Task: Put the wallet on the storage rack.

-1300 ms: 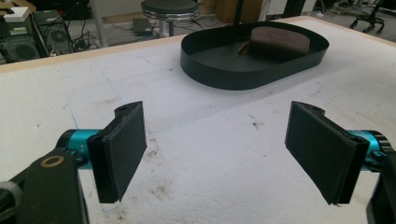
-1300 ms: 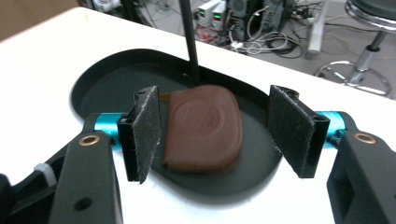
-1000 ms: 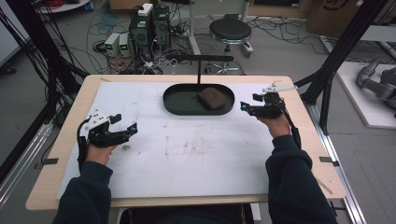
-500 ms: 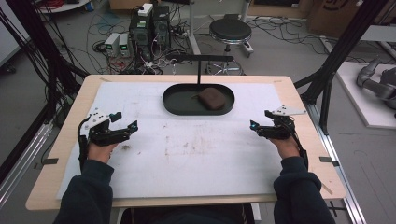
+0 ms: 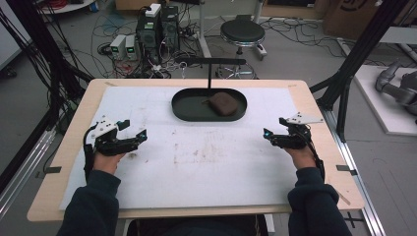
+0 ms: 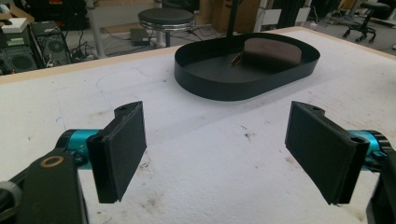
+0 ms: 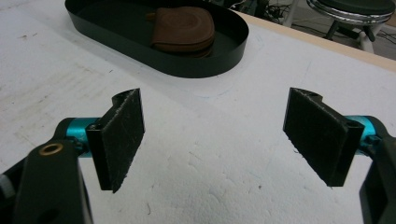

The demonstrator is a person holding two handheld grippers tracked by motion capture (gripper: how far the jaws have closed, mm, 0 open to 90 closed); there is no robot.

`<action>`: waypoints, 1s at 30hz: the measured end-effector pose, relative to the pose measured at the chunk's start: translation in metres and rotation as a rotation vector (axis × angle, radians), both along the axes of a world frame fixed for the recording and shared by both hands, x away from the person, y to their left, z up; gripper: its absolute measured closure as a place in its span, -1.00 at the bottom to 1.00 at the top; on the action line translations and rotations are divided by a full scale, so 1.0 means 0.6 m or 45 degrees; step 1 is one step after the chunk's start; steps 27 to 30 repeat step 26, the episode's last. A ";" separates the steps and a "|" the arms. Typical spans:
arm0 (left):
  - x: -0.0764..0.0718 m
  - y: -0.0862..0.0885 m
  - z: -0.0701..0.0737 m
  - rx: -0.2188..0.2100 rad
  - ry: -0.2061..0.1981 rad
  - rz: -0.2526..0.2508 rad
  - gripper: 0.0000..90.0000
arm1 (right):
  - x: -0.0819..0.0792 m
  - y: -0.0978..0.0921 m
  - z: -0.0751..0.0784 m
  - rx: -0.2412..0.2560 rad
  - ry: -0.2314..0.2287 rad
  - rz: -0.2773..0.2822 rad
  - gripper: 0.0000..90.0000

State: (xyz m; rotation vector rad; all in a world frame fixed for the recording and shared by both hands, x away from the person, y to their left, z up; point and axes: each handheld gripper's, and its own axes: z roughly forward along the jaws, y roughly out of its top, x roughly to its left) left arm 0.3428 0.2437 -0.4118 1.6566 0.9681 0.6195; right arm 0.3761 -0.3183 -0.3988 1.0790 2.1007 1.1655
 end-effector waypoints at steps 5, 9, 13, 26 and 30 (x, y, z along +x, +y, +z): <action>0.000 0.000 0.000 0.001 0.001 0.002 -0.55 | 0.001 0.001 -0.002 -0.004 0.012 -0.002 -0.53; 0.000 0.000 0.000 0.006 0.003 -0.002 -0.55 | 0.000 0.001 -0.002 -0.013 0.011 0.004 -0.53; 0.000 0.001 -0.001 0.005 0.003 0.001 -0.55 | 0.000 0.001 -0.002 -0.010 0.012 -0.001 -0.53; 0.007 0.004 -0.005 0.012 0.011 0.012 -0.55 | 0.001 -0.009 -0.004 -0.018 0.009 -0.013 -0.53; 0.007 0.004 -0.005 0.012 0.011 0.012 -0.55 | 0.001 -0.009 -0.004 -0.018 0.009 -0.013 -0.53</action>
